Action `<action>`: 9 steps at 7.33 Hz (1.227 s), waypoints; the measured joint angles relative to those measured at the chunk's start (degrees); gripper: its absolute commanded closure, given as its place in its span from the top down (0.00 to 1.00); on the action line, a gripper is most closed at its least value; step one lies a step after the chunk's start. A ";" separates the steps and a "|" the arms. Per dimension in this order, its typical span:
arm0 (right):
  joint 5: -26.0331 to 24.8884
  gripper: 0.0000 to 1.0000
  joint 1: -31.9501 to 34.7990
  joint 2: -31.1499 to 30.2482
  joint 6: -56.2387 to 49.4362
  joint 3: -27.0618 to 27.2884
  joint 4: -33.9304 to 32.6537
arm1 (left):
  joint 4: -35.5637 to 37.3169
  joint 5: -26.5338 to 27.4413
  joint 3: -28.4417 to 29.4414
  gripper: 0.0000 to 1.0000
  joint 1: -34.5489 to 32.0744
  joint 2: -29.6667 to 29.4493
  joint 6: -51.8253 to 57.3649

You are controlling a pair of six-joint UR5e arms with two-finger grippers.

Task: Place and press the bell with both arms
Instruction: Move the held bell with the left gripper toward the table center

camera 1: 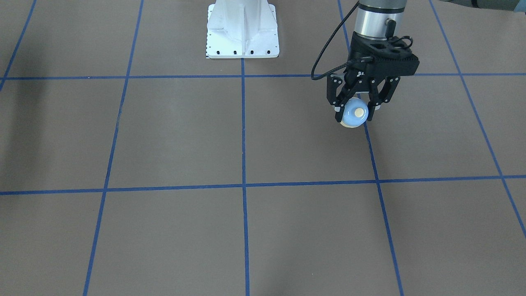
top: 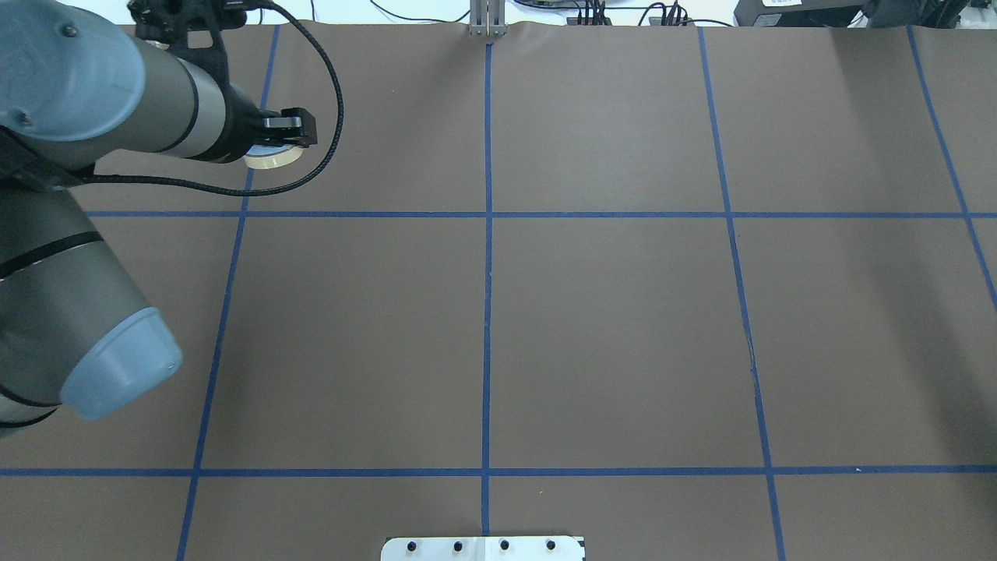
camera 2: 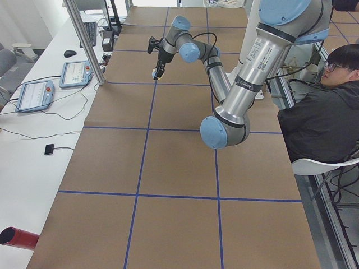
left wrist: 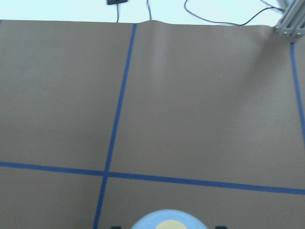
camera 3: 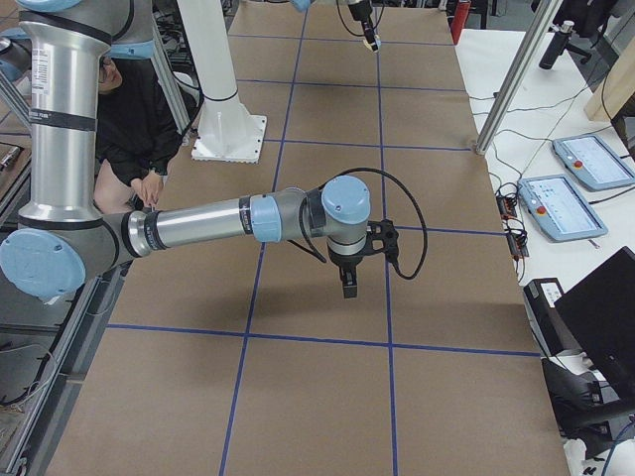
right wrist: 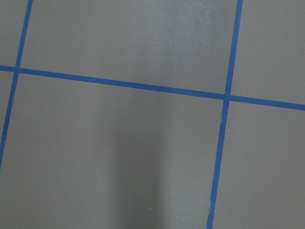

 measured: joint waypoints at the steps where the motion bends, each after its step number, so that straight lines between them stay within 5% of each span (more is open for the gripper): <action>1: 0.01 1.00 0.00 0.03 -0.01 0.00 0.00 | -6.76 0.63 4.13 0.00 0.24 -0.97 0.74; 4: 0.69 1.00 0.00 0.02 0.06 -0.02 -0.13 | -27.66 10.73 15.41 0.00 6.59 -2.04 3.11; 9: 3.31 1.00 0.00 -0.25 0.08 -0.33 -0.68 | -40.66 26.82 32.04 0.00 16.39 -9.25 3.27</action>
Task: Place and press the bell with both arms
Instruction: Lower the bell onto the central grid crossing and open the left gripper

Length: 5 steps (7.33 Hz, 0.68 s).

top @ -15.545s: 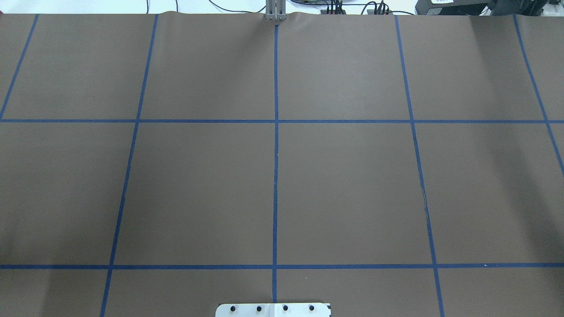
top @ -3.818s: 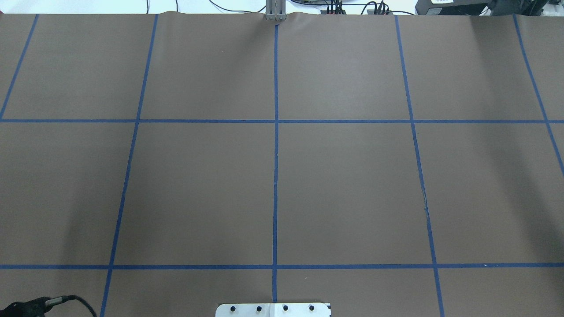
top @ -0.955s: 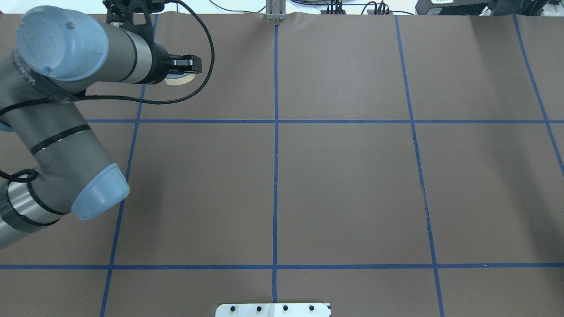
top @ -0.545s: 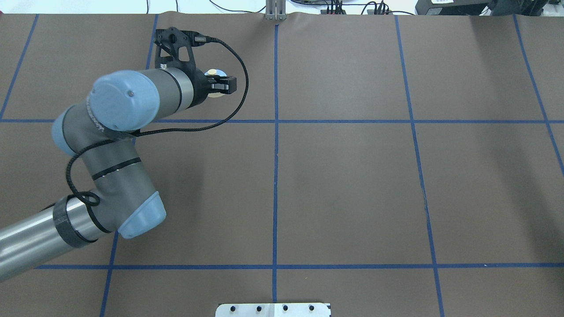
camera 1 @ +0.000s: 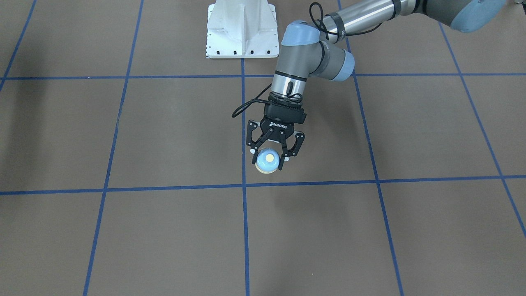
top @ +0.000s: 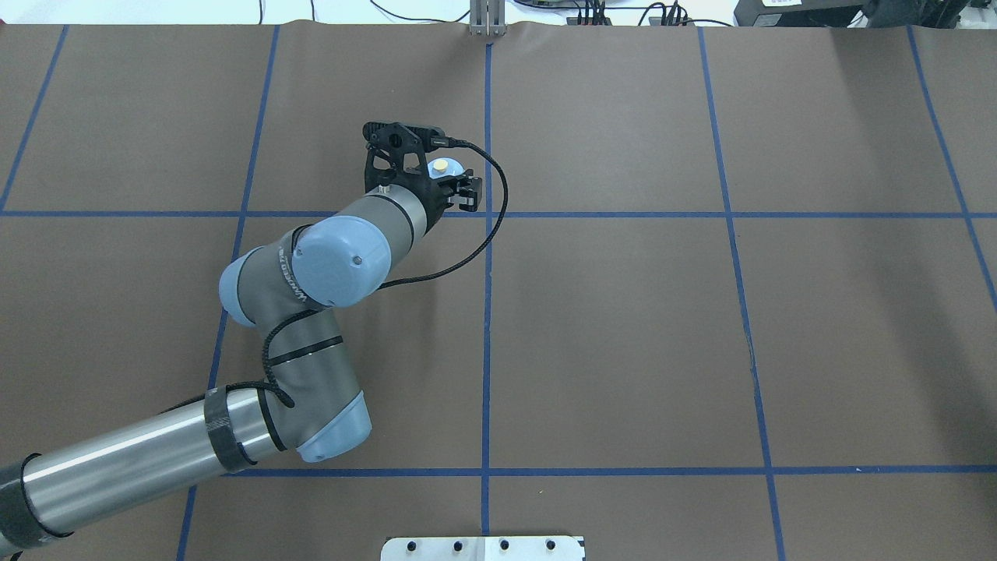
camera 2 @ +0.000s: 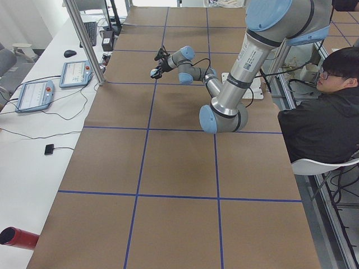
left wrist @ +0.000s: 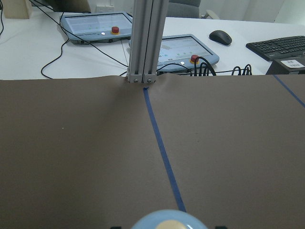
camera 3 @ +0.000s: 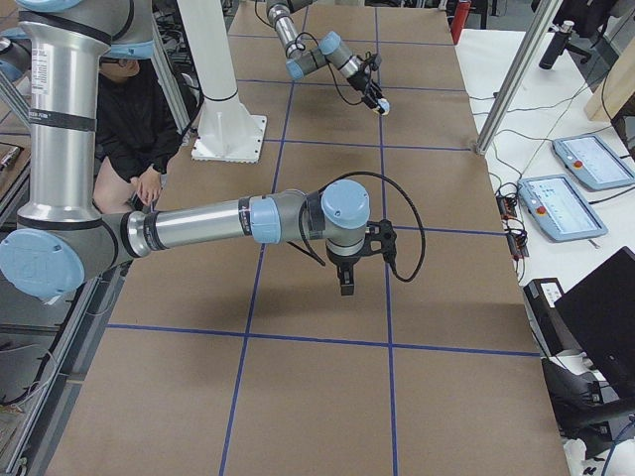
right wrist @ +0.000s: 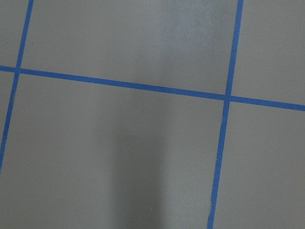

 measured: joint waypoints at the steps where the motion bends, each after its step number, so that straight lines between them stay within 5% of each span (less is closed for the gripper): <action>1: 0.04 1.00 0.00 0.05 0.00 -0.16 -0.01 | -1.57 2.07 3.26 0.00 1.26 -1.23 -0.04; 5: -0.03 1.00 0.00 0.09 0.00 -0.34 -0.02 | -11.19 7.01 16.30 0.00 4.85 -6.33 -0.17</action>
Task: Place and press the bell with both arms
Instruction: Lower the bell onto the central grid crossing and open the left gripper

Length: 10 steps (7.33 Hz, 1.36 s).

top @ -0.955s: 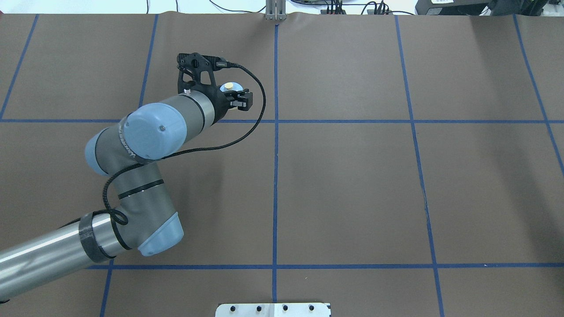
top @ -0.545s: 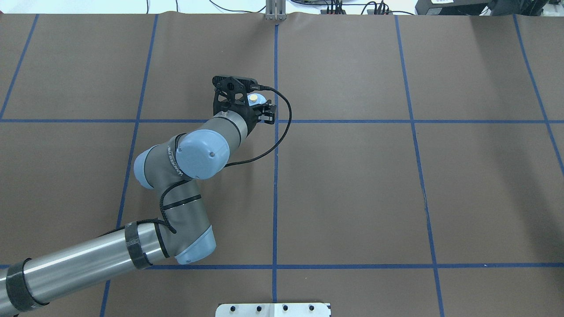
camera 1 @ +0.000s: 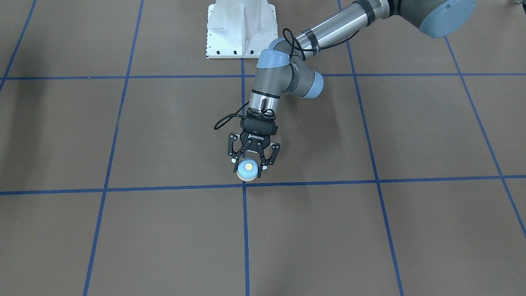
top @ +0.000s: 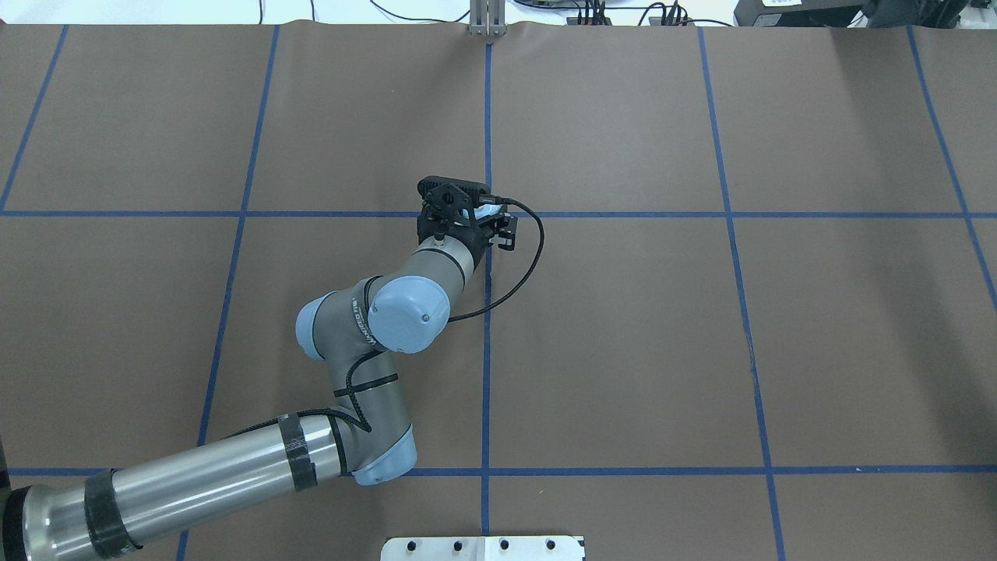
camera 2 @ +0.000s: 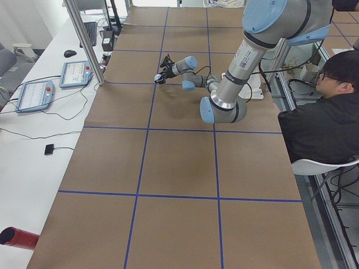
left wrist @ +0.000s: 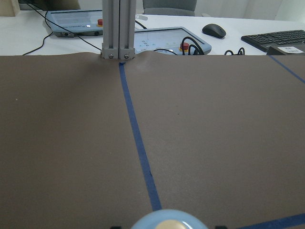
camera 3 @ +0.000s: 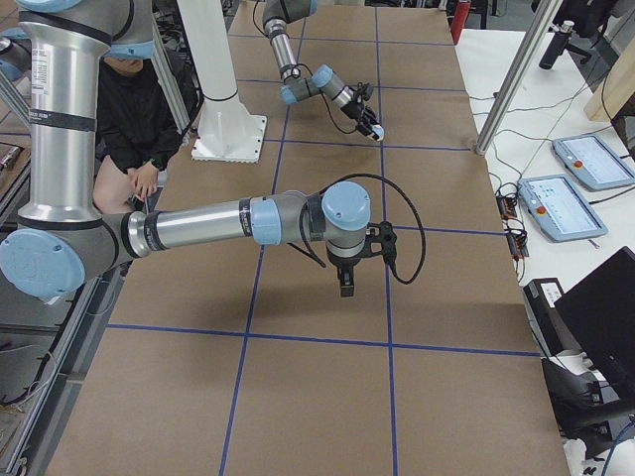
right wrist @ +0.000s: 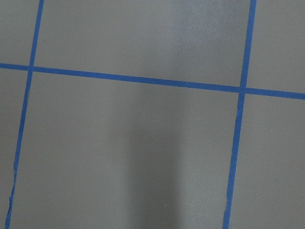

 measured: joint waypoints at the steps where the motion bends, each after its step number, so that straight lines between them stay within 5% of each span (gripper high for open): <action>1: 0.00 1.00 0.00 -0.03 0.00 -0.03 0.00 | -0.41 0.15 1.04 0.00 0.29 -0.59 0.00; 4: 0.00 1.00 0.00 -0.11 0.00 -0.24 0.00 | -0.48 1.06 3.43 0.00 1.10 -1.35 0.04; 5: 0.00 1.00 0.00 -0.12 0.00 -0.40 0.00 | -0.44 1.56 4.17 0.42 1.42 -1.60 0.04; 6: 0.00 1.00 0.00 -0.12 -0.02 -0.50 0.02 | -0.40 1.87 4.51 0.99 1.64 -1.91 0.07; 10: 0.00 1.00 0.00 -0.04 -0.08 -0.61 0.09 | -0.23 1.93 3.96 1.00 1.70 -3.45 0.21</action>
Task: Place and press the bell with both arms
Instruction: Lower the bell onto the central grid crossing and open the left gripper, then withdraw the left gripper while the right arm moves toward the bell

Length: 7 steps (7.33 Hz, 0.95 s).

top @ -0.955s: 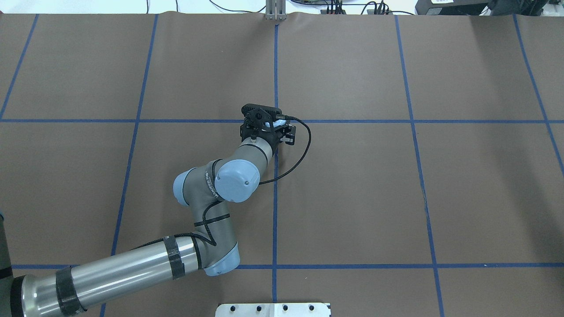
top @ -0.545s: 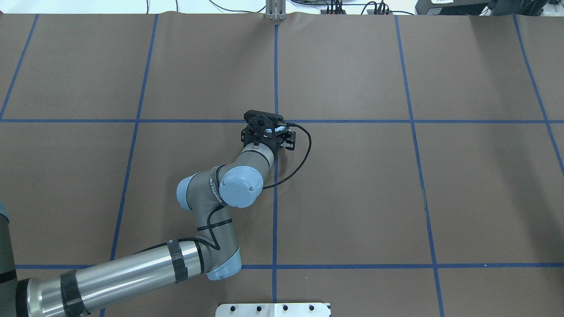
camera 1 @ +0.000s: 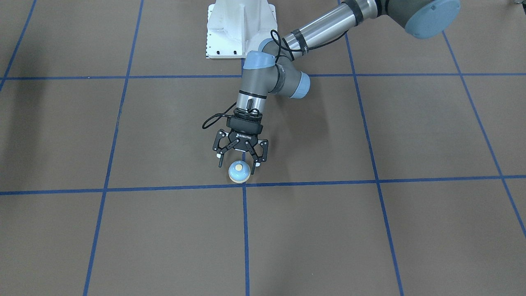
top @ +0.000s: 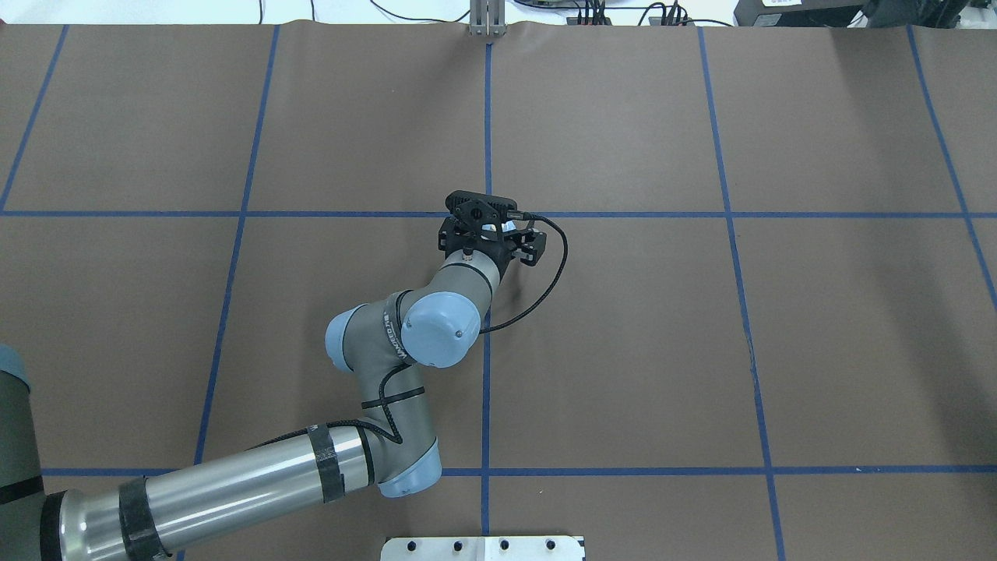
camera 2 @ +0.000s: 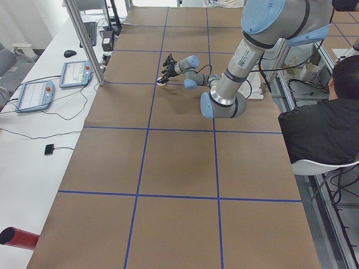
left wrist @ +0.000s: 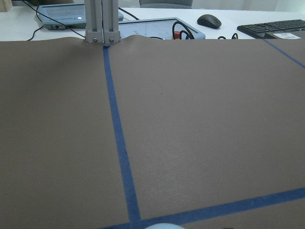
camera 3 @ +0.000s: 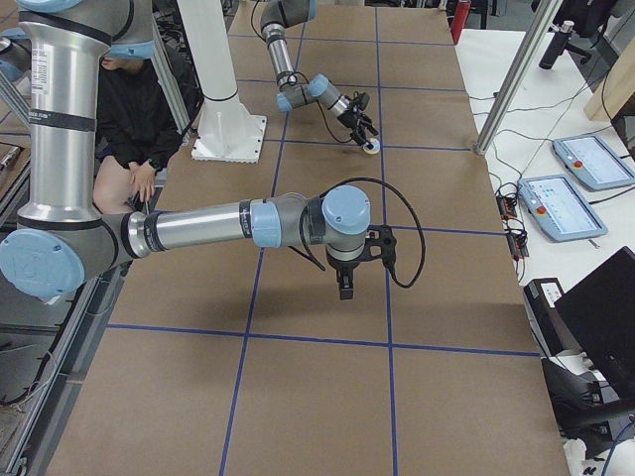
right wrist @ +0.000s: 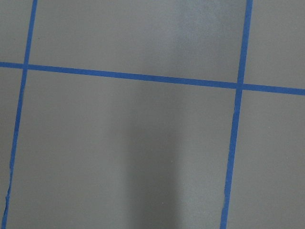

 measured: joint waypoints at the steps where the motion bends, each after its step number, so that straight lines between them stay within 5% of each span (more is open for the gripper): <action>1: 0.00 1.00 0.00 0.21 0.01 0.00 -0.02 | 0.22 -0.44 -0.39 1.00 -0.59 -0.13 0.64; 3: -0.08 1.00 -0.14 2.41 2.07 -0.09 -0.05 | 4.67 -7.22 -2.45 1.00 -5.88 -0.46 4.69; 7: -1.49 1.00 -6.79 12.88 15.20 -0.09 0.04 | 27.56 -28.76 -12.09 1.00 -20.13 2.65 14.76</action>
